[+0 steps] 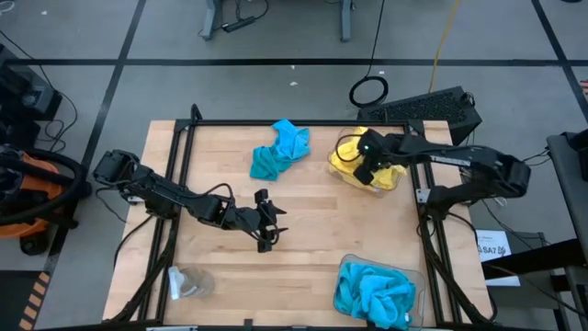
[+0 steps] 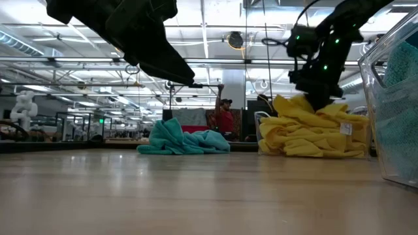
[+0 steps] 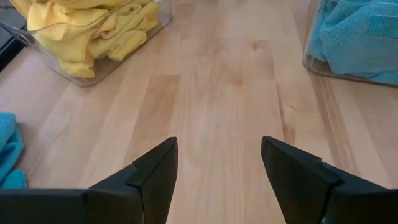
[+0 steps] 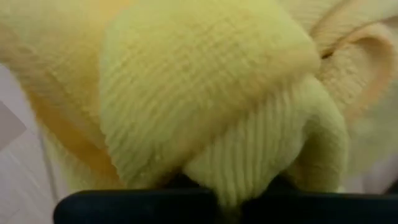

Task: Sort microfiber towel by color & place in baskets
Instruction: Put the yellow microfiber cloth into the top transparent bin

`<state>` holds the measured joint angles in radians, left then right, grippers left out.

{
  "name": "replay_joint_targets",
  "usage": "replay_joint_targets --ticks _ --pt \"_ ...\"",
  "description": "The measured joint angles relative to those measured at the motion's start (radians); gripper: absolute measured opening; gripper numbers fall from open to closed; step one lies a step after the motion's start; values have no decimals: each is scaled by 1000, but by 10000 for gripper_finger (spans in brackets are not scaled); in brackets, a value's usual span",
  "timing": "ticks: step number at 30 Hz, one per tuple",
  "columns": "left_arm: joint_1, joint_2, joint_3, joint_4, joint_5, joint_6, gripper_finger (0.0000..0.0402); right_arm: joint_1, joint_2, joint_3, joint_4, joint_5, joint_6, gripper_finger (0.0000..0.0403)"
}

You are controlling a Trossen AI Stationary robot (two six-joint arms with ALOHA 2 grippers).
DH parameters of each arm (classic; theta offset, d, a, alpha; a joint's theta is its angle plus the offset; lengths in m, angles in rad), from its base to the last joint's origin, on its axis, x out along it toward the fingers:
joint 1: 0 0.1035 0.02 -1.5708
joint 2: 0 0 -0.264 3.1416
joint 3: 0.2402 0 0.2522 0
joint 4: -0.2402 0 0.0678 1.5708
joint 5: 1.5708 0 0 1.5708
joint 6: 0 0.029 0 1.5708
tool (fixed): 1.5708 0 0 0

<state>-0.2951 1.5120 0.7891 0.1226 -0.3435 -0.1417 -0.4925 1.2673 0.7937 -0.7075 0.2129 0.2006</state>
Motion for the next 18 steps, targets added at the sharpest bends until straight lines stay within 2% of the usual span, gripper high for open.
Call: replay_joint_targets --ticks 4,12,18 --pt "0 0 0 -5 0 -2 238 -25 85 2 16 -57 -14 2" --pt "0 0 0 -5 0 0 238 -46 220 7 65 -83 -34 2" --pt "0 0 0 -6 0 -2 238 -46 260 9 115 -147 -60 7"
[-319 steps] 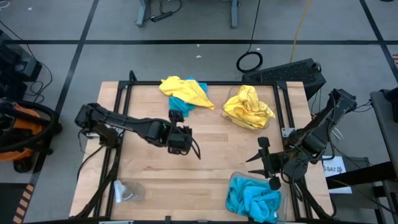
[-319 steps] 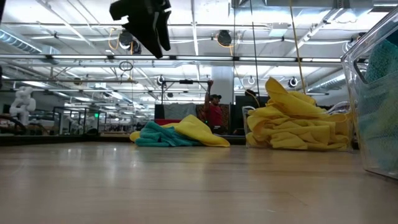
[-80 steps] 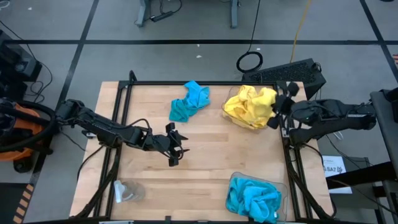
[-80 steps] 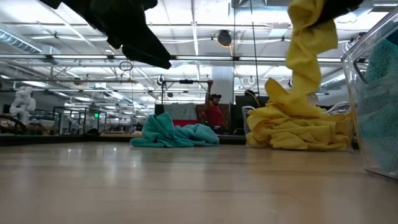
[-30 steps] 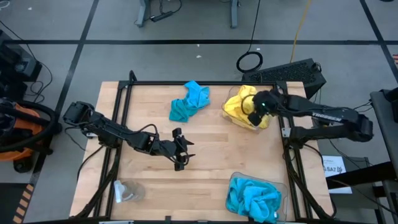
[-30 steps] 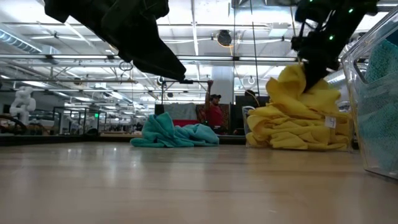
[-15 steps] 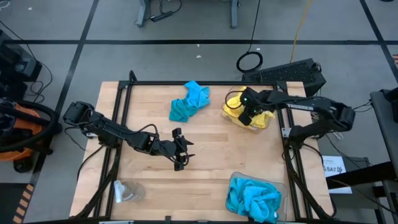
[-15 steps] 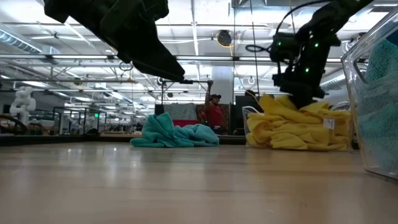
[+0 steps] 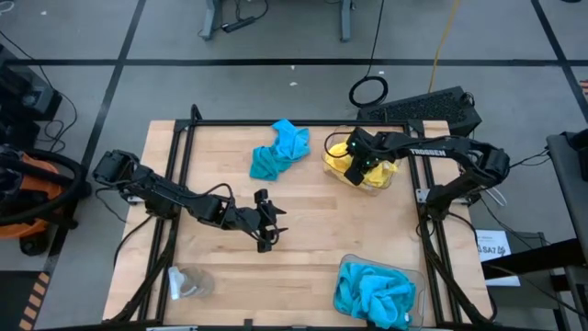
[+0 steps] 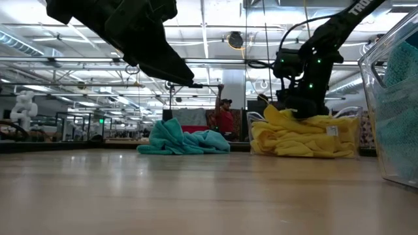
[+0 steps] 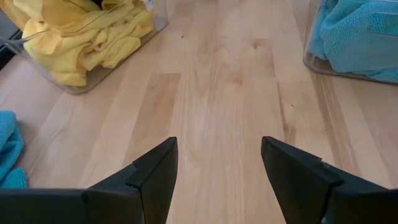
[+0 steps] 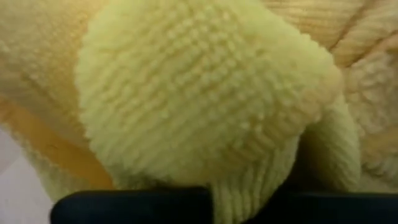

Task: Sort microfiber towel by color & place in baskets
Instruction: Put the yellow microfiber cloth into the top transparent bin

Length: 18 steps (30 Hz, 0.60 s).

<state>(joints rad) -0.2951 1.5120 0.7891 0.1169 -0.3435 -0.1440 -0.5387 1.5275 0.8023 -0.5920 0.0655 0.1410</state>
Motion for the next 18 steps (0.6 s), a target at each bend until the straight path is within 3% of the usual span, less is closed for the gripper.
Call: replay_joint_targets --ticks 4,9,13,18 --pt "0 0 0 -1 0 -6 238 1 -9 -3 -3 -21 -1 42" --pt "-2 0 0 -1 6 -8 238 3 -65 -11 -62 -78 5 122" --pt "-2 0 0 2 9 -8 238 4 -159 -15 -90 -129 17 181" --pt "-2 0 0 5 9 -8 238 4 -318 -15 -142 -163 35 219"
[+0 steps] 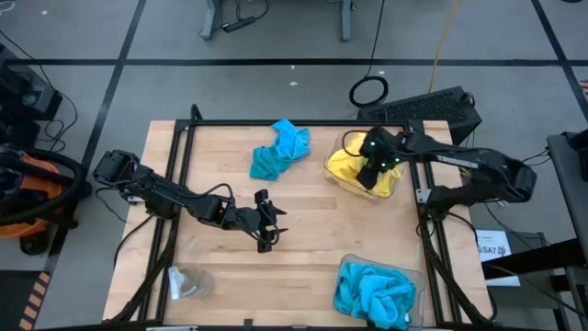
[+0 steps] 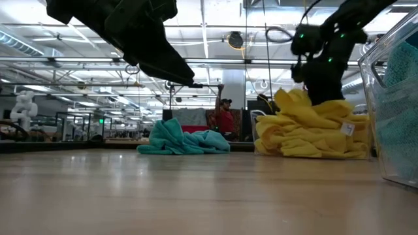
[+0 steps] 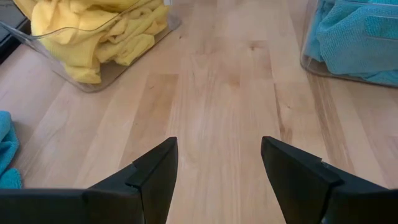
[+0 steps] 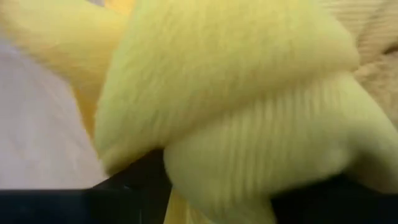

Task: Sort microfiber towel by color & place in baskets
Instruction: Put the yellow microfiber cloth into the top transparent bin

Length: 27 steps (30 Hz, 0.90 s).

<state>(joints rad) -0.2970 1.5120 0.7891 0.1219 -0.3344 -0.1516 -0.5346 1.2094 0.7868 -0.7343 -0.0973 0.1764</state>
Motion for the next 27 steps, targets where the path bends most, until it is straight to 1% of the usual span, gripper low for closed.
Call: replay_joint_targets --ticks 3,7,13,18,27 --pt "0 0 0 1 0 0 238 0 -88 0 -39 0 6 229" --pt "1 0 0 3 0 1 238 0 -179 2 -103 3 15 231" --pt "1 0 0 5 0 1 238 0 -246 2 -221 14 21 231" --pt "1 0 0 14 0 1 238 0 -300 4 -225 16 25 223" --pt "1 0 0 27 0 2 238 0 -403 30 -190 21 23 190"
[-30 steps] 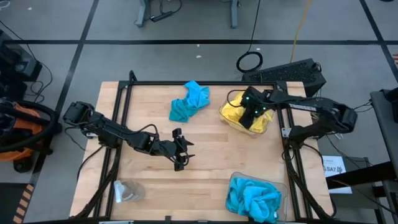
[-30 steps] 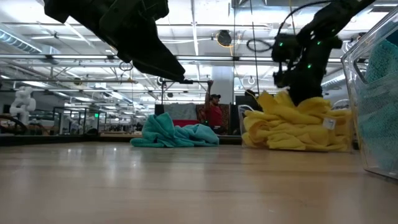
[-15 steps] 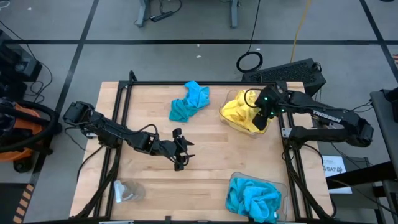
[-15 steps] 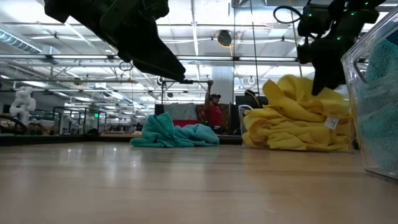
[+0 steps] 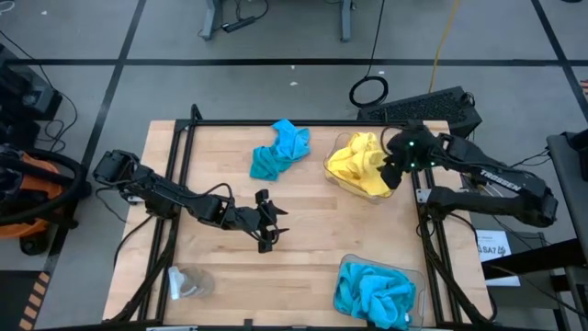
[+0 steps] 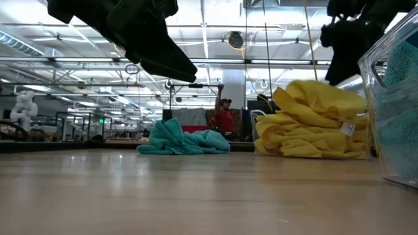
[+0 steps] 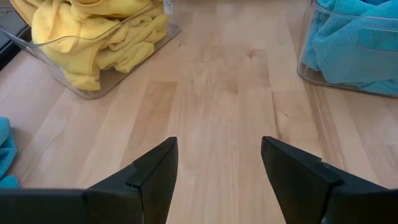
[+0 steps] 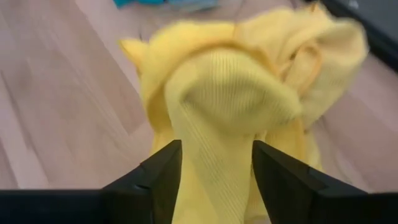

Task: Sort microfiber towel by color & place in baskets
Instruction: Put the yellow microfiber cloth into the top transparent bin

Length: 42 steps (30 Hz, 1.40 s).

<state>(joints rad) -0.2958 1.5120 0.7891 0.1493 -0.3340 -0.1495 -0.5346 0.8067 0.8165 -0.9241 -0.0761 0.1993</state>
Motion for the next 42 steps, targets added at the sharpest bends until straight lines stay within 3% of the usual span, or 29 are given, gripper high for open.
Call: replay_joint_targets --ticks 10,18,23,36,42 --pt "24 0 0 0 0 23 238 2 -21 37 116 -2 -29 118" --pt "46 0 0 0 0 34 238 73 110 -17 216 13 -53 10" --pt "46 0 0 -1 0 35 238 74 194 -19 236 131 -54 9" --pt "46 0 0 -2 0 33 238 72 508 -19 280 134 -57 1" --pt "41 0 0 -5 0 27 238 72 584 -19 317 137 -62 1"
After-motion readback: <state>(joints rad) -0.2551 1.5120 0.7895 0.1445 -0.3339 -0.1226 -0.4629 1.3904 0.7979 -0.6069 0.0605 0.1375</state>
